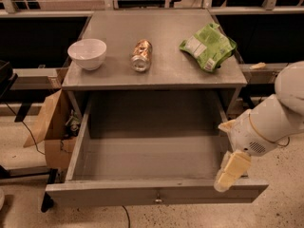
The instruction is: Close top drawer
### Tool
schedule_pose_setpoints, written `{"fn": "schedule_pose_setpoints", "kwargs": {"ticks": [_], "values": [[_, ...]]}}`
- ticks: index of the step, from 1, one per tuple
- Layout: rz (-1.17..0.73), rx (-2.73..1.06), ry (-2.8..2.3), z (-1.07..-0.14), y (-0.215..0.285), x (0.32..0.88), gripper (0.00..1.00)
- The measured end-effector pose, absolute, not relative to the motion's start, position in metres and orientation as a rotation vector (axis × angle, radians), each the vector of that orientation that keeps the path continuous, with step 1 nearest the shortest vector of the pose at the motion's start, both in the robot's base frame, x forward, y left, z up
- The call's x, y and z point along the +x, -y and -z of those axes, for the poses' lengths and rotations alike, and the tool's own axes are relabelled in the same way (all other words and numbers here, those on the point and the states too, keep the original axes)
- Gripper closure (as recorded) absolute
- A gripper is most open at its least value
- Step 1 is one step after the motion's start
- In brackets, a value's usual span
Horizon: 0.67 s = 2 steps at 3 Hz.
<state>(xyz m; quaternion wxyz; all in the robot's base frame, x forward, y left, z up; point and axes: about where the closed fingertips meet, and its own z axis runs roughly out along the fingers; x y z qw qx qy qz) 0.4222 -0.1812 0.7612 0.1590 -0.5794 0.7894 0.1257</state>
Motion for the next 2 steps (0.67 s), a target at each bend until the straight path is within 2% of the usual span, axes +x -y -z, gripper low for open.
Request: {"fn": "schedule_pose_setpoints", "kwargs": {"ticks": [2], "values": [[-0.524, -1.613, -2.258, -0.681, 0.156, 0.401, 0.0]]}}
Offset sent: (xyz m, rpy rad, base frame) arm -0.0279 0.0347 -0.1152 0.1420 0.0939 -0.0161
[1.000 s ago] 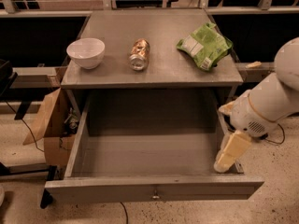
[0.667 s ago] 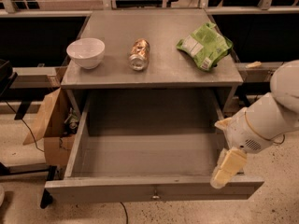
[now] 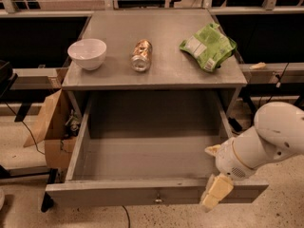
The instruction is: Close top drawer
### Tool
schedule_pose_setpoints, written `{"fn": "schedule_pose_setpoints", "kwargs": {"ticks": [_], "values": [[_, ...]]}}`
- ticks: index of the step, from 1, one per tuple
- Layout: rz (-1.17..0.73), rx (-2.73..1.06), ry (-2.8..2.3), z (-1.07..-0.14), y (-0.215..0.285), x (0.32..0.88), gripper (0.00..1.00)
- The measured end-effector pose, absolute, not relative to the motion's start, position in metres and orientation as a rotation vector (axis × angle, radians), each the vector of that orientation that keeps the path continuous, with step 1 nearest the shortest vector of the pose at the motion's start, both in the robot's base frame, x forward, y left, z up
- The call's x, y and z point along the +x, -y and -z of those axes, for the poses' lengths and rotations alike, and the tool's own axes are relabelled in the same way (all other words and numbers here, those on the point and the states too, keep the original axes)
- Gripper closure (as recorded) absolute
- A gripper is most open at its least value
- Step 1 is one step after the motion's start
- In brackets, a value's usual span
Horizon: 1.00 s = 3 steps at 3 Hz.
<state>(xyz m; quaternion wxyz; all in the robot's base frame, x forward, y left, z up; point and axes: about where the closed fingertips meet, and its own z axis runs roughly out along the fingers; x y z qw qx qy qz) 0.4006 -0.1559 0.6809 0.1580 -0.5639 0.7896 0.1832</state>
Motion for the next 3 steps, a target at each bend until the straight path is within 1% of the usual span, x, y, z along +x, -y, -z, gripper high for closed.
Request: {"fn": "schedule_pose_setpoints", "kwargs": {"ticks": [1, 2, 3], "values": [[-0.547, -1.584, -2.227, -0.662, 0.15, 0.391, 0.19], [-0.512, -1.57, -2.177, -0.663, 0.147, 0.398, 0.42], [-0.484, -1.567, -2.143, -0.662, 0.143, 0.418, 0.65]]}}
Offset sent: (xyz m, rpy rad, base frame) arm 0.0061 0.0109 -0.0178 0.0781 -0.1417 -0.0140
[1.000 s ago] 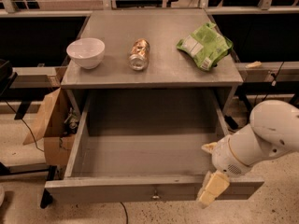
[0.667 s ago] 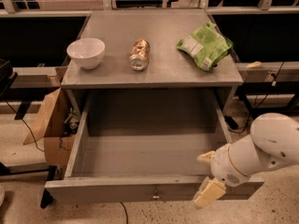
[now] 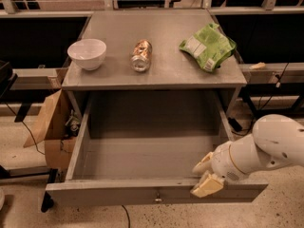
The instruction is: Close top drawer
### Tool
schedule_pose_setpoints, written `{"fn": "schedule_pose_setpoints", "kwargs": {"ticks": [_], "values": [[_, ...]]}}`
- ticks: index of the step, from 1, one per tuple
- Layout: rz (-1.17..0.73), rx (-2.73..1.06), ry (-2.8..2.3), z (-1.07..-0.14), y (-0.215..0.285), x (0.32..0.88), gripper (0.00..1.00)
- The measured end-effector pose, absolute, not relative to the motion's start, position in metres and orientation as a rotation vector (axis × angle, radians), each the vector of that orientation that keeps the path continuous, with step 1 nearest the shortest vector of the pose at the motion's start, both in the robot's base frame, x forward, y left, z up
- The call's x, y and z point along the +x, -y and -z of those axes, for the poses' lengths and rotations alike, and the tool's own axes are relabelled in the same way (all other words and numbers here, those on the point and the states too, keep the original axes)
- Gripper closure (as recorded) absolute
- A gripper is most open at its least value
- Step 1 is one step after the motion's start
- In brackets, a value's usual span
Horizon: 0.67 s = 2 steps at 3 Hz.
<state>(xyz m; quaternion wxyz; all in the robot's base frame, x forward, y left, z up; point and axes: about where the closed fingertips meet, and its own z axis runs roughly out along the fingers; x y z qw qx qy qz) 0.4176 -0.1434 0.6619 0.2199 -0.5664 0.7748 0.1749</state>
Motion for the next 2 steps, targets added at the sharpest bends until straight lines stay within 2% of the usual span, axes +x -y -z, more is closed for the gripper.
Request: {"fn": "schedule_pose_setpoints", "kwargs": {"ticks": [1, 2], "values": [[-0.476, -1.563, -2.139, -0.6602, 0.1437, 0.4229, 0.88], [-0.47, -1.56, -2.14, -0.658, 0.1448, 0.4321, 1.0]]}}
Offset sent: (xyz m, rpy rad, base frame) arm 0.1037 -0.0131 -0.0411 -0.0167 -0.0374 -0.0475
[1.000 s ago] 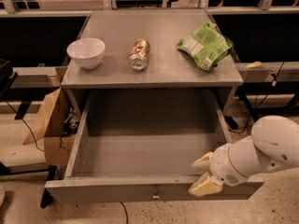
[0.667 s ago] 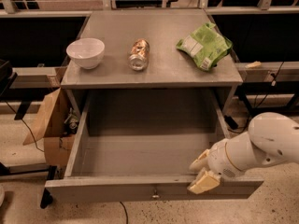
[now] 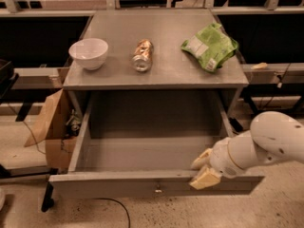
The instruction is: Close top drawer
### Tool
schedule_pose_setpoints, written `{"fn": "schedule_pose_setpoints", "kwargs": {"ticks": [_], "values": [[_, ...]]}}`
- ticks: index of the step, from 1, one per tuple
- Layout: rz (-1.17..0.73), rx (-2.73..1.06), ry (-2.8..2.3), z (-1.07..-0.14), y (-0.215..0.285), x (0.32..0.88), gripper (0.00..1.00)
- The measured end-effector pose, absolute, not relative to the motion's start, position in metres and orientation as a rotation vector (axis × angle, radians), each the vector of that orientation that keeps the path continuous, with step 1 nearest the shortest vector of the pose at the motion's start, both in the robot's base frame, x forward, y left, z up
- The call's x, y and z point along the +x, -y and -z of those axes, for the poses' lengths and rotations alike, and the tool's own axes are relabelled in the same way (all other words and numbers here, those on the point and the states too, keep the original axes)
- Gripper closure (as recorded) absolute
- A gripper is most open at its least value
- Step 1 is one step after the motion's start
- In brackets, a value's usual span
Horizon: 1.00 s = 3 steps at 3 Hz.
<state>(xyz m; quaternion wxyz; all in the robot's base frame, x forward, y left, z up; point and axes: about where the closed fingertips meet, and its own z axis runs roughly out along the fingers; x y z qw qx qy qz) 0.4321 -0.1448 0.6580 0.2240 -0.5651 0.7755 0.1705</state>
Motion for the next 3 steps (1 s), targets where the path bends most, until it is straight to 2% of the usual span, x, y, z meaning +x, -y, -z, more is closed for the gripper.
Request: {"fn": "schedule_pose_setpoints", "kwargs": {"ticks": [1, 2, 3], "values": [[-0.458, -1.552, -2.143, -0.6559, 0.1467, 0.4444, 1.0], [-0.45, -1.551, -2.144, -0.6557, 0.1468, 0.4522, 0.86], [-0.45, -1.551, -2.144, -0.6571, 0.1468, 0.4522, 0.63]]}}
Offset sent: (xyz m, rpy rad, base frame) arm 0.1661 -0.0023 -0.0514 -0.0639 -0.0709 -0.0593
